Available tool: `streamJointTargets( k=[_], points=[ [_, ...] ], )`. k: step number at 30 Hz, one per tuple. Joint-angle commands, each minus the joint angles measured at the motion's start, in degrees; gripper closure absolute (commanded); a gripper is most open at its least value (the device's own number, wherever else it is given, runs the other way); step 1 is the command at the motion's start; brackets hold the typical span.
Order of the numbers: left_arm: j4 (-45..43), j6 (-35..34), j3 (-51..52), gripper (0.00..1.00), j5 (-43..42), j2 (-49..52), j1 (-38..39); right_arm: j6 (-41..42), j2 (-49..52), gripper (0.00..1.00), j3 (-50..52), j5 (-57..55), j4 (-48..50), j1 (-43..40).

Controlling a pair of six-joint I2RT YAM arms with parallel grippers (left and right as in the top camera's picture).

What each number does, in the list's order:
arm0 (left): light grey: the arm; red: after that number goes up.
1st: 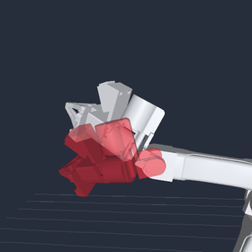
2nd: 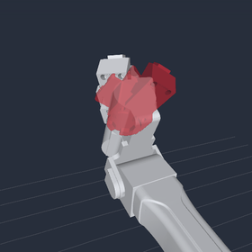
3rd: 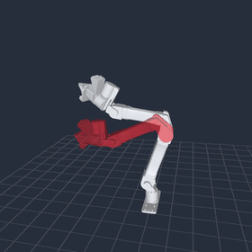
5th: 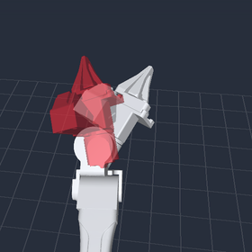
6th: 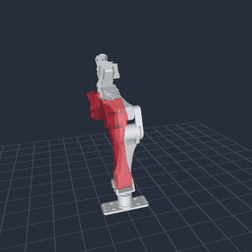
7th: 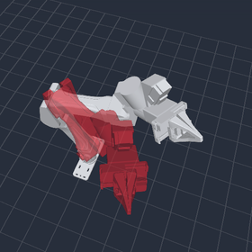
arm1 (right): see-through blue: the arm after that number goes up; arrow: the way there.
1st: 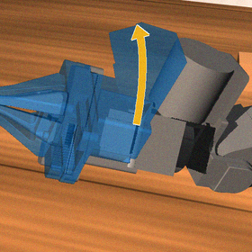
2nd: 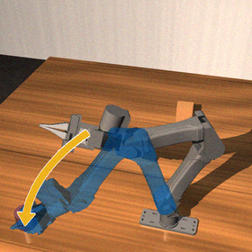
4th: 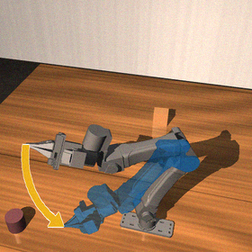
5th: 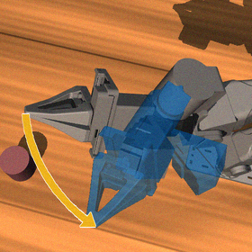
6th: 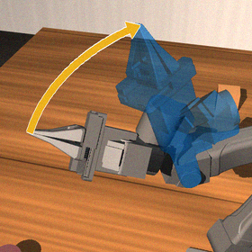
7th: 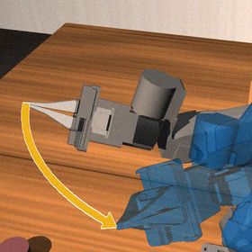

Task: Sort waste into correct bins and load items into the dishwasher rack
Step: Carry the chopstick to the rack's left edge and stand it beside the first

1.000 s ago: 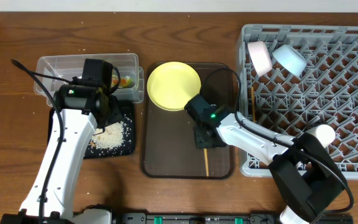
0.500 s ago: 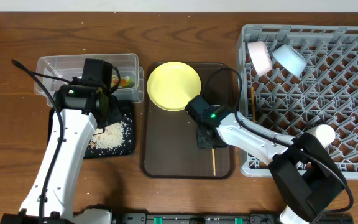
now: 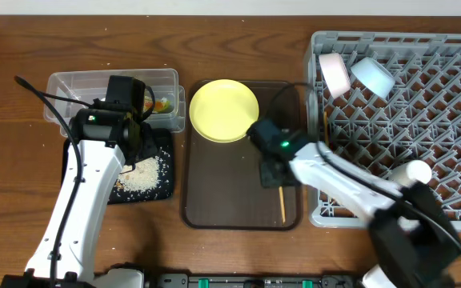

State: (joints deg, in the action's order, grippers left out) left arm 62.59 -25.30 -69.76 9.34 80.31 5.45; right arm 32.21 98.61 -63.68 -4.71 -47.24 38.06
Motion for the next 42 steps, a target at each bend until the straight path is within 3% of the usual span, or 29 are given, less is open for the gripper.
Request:
streamJointTargets(
  k=[1,8,18,20,22,25,26,42],
  points=[
    [0.2,-0.1,0.2,0.29,0.1,0.2,0.0,-8.5,-7.7,0.99,-3.5,-0.9,-1.4,-2.6],
    [0.2,-0.1,0.2,0.29,0.1,0.2,0.0,-15.2,-16.6,0.99,-3.8,-0.9,-6.6,-11.1],
    [0.2,-0.1,0.2,0.29,0.1,0.2,0.0,-18.6,-13.8,0.98,-3.7,-0.9,-12.0,-19.8],
    [0.2,-0.1,0.2,0.29,0.1,0.2,0.0,-18.6,-12.8,0.95,-3.7,-0.9,-12.0,-19.8],
    [0.2,-0.1,0.2,0.29,0.1,0.2,0.0,-18.6,-12.0,0.85,-3.7,-0.9,-11.9,-19.8],
    [0.2,-0.1,0.2,0.29,0.1,0.2,0.0,-18.6,-11.1,0.57,-3.7,-0.9,-11.9,-19.8],
    [0.2,-0.1,0.2,0.29,0.1,0.2,0.0,-18.6,-11.0,0.54,-3.7,-0.9,-11.8,-19.8],
    [0.2,-0.1,0.2,0.29,0.1,0.2,0.0,-18.6,-11.6,0.5,-6.2,0.8,-7.0,-18.6]
  ],
)
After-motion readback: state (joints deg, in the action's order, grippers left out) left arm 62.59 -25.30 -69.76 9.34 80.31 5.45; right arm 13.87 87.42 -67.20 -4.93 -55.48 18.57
